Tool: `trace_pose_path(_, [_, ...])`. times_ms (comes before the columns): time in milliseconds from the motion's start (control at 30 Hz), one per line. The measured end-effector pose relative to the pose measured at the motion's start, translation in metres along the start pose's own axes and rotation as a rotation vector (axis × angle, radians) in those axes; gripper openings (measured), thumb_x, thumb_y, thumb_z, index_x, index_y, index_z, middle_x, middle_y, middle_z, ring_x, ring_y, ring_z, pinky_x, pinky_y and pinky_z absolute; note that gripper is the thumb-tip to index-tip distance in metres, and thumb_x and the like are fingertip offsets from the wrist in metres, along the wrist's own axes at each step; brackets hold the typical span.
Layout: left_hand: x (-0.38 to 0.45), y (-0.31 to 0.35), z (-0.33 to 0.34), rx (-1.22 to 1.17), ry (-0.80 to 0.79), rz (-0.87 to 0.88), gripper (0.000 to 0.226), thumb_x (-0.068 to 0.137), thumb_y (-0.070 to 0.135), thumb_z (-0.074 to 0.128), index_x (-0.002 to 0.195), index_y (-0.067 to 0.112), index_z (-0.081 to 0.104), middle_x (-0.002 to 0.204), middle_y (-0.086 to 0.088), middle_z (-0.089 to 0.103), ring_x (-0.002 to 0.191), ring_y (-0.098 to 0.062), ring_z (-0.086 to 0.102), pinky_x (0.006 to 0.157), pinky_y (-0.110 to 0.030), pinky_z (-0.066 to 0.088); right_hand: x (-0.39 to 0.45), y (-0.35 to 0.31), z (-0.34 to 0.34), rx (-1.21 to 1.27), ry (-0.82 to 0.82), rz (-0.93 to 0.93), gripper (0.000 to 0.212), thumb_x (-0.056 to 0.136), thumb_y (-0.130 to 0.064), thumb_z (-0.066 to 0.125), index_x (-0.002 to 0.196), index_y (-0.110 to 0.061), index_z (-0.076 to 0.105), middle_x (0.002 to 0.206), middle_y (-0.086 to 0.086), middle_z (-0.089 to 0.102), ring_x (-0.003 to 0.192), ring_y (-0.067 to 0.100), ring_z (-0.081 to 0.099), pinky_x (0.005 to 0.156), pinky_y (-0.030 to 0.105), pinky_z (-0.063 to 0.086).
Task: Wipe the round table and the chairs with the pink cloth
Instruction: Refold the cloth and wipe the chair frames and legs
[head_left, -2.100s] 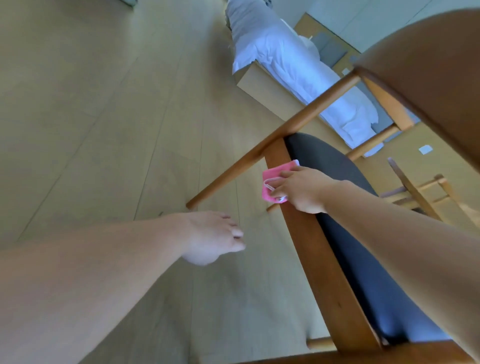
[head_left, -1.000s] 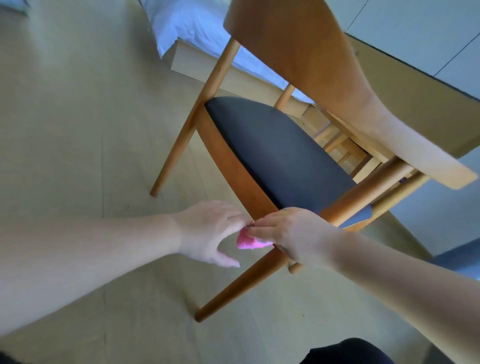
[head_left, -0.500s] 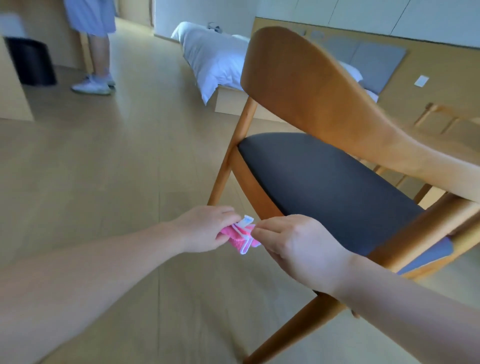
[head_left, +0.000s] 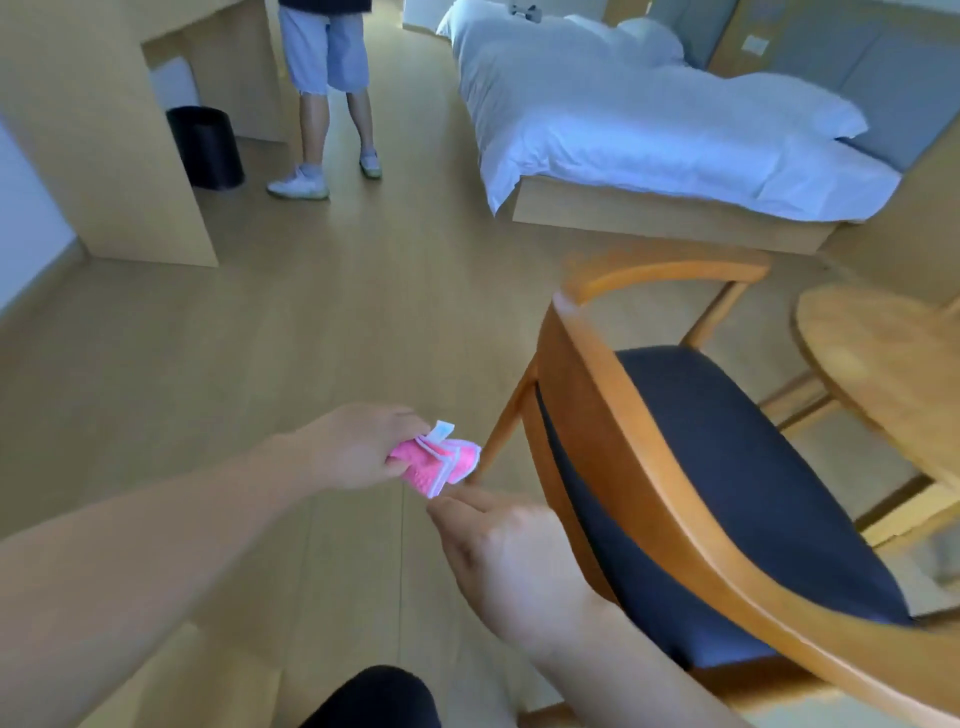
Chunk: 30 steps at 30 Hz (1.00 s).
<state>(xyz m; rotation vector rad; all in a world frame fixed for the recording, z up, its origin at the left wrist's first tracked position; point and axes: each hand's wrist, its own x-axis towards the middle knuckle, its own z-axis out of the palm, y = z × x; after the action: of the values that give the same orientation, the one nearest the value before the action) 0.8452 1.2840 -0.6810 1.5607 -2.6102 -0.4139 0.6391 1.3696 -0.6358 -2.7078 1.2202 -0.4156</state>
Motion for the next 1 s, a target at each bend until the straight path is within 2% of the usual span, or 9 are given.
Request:
trace_pose_path(167, [-0.015,-0.017,-0.140,-0.045,0.073,-0.069,0.027,0.087,0.024,0.053,0.113,0.018,0.059,0.093,0.011,0.053,0.081,-0.011,0.051,0.068,-0.025,0.041,0.084,-0.017,-0.143,-0.027,-0.055,0.054,0.013,0.086,-0.006,0.052,0.076,-0.009,0.060,0.067,0.004,0.056,0.058,0.025,0.052,0.049,0.039,0.045])
trace_pose_path(267, [-0.001,-0.003,-0.247,-0.111,0.149,-0.003,0.020,0.086,0.021,0.055,0.105,0.023,0.058,0.083,0.019,0.047,0.077,-0.008,0.047,0.060,-0.017,0.033,0.122,-0.016,-0.238,-0.127,-0.092,0.115,0.025,0.096,-0.018,0.040,0.101,-0.014,0.064,0.094,0.000,0.065,0.082,0.022,0.060,0.070,0.039,0.049])
trace_pose_path(333, [0.022,0.016,-0.318,-0.143,0.215,0.079,0.019,0.085,0.019,0.059,0.103,0.022,0.059,0.082,0.020,0.045,0.073,-0.006,0.044,0.057,-0.013,0.029,0.140,-0.010,-0.301,-0.096,0.002,0.198,0.027,0.098,-0.025,0.045,0.117,-0.020,0.062,0.112,-0.003,0.064,0.091,0.020,0.063,0.075,0.037,0.051])
trace_pose_path(433, [0.070,0.059,-0.401,-0.166,0.297,0.254,0.021,0.082,0.019,0.063,0.103,0.019,0.060,0.087,0.017,0.047,0.073,-0.006,0.045,0.055,-0.008,0.029,0.154,0.007,-0.378,-0.081,0.112,0.321,0.050,0.095,-0.041,0.054,0.141,-0.024,0.044,0.138,-0.005,0.050,0.104,0.017,0.062,0.083,0.034,0.053])
trace_pose_path(500, [0.104,0.095,-0.440,-0.180,0.331,0.361,0.022,0.082,0.019,0.065,0.104,0.020,0.061,0.088,0.019,0.047,0.073,-0.006,0.047,0.055,-0.009,0.029,0.155,0.020,-0.418,-0.100,0.161,0.377,0.068,0.091,-0.054,0.053,0.147,-0.022,0.032,0.146,-0.004,0.042,0.109,0.015,0.060,0.086,0.030,0.053])
trace_pose_path(567, [0.134,0.135,-0.464,-0.218,0.332,0.461,0.023,0.081,0.019,0.066,0.103,0.020,0.062,0.084,0.021,0.044,0.072,-0.005,0.048,0.056,-0.014,0.032,0.146,0.036,-0.450,-0.094,0.258,0.403,0.072,0.087,-0.058,0.052,0.146,-0.020,0.034,0.141,-0.005,0.045,0.105,0.013,0.060,0.082,0.028,0.053])
trace_pose_path(633, [0.159,0.175,-0.477,-0.263,0.313,0.557,0.021,0.082,0.019,0.066,0.103,0.020,0.062,0.084,0.019,0.047,0.072,-0.006,0.050,0.060,-0.023,0.040,0.130,0.055,-0.476,-0.068,0.348,0.460,0.059,0.088,-0.051,0.056,0.138,-0.020,0.045,0.127,-0.006,0.053,0.098,0.013,0.060,0.079,0.029,0.052])
trace_pose_path(767, [0.201,0.246,-0.485,-0.353,0.266,0.689,0.022,0.086,0.021,0.066,0.106,0.018,0.060,0.096,0.021,0.050,0.082,0.003,0.052,0.067,-0.008,0.037,0.089,0.095,-0.510,-0.122,0.478,0.552,0.018,0.093,-0.028,0.061,0.106,-0.017,0.065,0.090,-0.004,0.062,0.078,0.012,0.056,0.069,0.033,0.048])
trace_pose_path(1000, [0.252,0.327,-0.502,-0.451,0.201,0.812,0.019,0.084,0.008,0.066,0.086,0.022,0.053,0.099,0.007,0.054,0.091,-0.002,0.050,0.076,-0.007,0.036,0.040,0.153,-0.546,-0.037,0.694,0.720,0.013,0.088,-0.014,0.067,0.100,-0.018,0.069,0.092,-0.011,0.066,0.082,0.005,0.057,0.072,0.013,0.044])
